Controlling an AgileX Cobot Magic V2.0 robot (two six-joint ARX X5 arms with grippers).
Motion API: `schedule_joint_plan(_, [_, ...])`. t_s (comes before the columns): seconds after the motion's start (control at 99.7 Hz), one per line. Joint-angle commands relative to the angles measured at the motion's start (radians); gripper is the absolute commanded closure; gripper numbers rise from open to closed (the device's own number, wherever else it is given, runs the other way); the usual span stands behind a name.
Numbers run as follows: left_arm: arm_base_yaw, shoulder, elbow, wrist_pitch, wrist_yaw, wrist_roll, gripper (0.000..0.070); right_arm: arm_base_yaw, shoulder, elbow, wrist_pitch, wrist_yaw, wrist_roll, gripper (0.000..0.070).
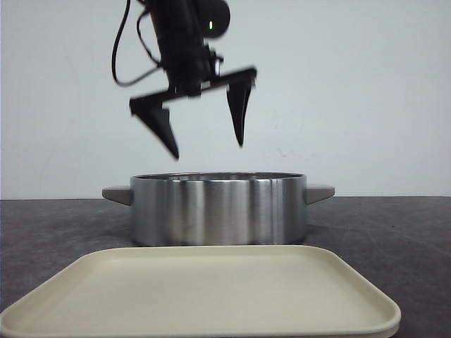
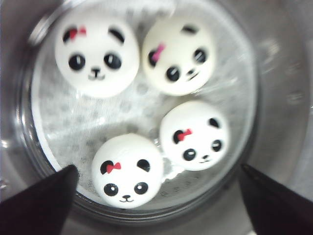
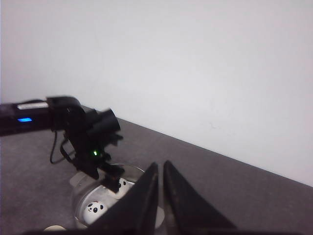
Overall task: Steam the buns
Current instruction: 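Raise the left gripper up out of the pot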
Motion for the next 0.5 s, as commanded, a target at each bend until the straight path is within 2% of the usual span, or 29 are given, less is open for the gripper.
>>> schedule_joint_plan(0.0, [-0.013, 0.021, 0.097, -0.035, -0.015, 0.013, 0.0571, 0.007, 0.005, 0.021, -0.071, 0.033, -0.042, 0.069])
schedule_joint_plan(0.01, [-0.016, 0.018, 0.115, -0.044, -0.027, 0.015, 0.0654, 0.006, 0.005, 0.021, -0.071, 0.043, -0.048, 0.069])
schedule_joint_plan(0.02, [-0.018, 0.016, 0.126, -0.051, -0.036, 0.015, 0.07, 0.006, 0.005, 0.021, -0.071, 0.046, -0.051, 0.069])
schedule_joint_plan(0.06, [-0.026, 0.004, 0.17, -0.068, -0.066, 0.023, 0.0681, 0.007, 0.003, 0.019, -0.069, 0.06, -0.064, 0.069])
schedule_joint_plan(0.241, [-0.094, -0.132, 0.259, -0.087, -0.179, 0.101, 0.069, 0.008, -0.077, -0.069, 0.03, 0.051, -0.066, 0.069])
schedule_joint_plan(0.361, [-0.152, -0.283, 0.259, -0.11, -0.291, 0.13, 0.069, 0.008, -0.182, -0.224, 0.174, 0.027, -0.07, 0.069])
schedule_joint_plan(0.491, [-0.192, -0.442, 0.259, -0.167, -0.335, 0.133, 0.069, 0.008, -0.278, -0.439, 0.298, 0.008, -0.068, 0.069])
